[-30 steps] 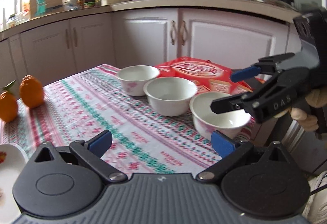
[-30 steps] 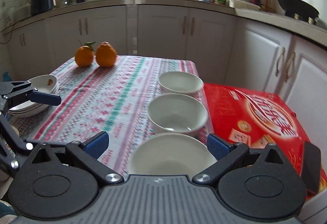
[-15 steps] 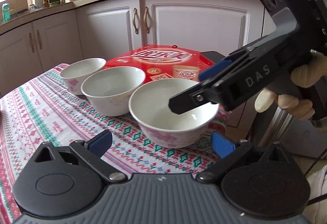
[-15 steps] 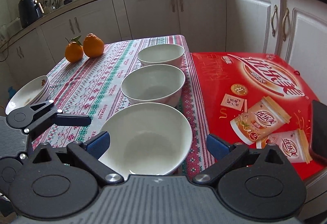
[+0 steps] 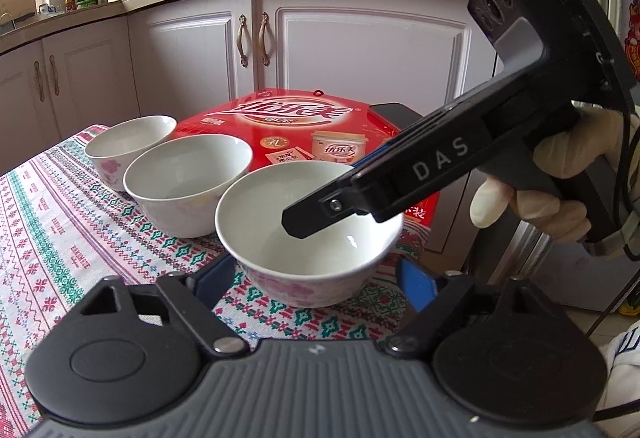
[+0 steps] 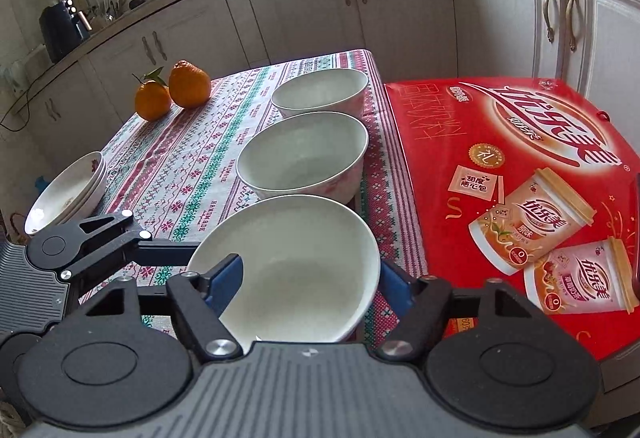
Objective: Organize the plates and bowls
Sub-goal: 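Lift the white bowl and carry it toward the plate stack with the right tool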
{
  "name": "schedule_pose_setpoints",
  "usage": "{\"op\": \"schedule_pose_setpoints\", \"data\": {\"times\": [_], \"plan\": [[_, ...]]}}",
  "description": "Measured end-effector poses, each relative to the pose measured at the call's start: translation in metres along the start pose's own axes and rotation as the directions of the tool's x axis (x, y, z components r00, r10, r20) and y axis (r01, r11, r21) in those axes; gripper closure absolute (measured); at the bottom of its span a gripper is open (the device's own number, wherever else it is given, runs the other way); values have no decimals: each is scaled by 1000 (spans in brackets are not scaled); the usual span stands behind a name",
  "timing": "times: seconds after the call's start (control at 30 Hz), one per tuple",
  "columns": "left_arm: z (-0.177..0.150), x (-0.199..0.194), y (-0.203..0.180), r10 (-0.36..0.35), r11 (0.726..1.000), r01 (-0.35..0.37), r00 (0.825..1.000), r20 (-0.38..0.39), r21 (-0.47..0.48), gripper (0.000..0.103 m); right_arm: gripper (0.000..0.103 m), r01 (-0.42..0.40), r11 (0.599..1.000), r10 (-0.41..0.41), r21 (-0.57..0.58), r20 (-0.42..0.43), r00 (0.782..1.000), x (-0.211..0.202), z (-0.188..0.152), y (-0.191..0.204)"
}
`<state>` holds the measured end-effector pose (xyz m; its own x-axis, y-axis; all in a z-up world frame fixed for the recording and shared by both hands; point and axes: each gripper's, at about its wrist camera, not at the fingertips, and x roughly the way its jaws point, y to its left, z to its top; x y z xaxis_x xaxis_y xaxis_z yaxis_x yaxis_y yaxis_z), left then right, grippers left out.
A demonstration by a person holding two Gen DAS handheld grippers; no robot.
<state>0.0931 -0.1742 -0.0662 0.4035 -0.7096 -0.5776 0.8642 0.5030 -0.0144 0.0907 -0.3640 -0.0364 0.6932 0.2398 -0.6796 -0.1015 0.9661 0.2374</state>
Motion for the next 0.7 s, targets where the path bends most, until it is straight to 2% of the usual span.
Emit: {"op": "schedule_pose_setpoints", "data": {"times": [0.7], "plan": [[-1,-1,4,21,1000,-21,1000,1,-22,21,29,2,1000,-2,-13,-9,1000,1,3,8]]}}
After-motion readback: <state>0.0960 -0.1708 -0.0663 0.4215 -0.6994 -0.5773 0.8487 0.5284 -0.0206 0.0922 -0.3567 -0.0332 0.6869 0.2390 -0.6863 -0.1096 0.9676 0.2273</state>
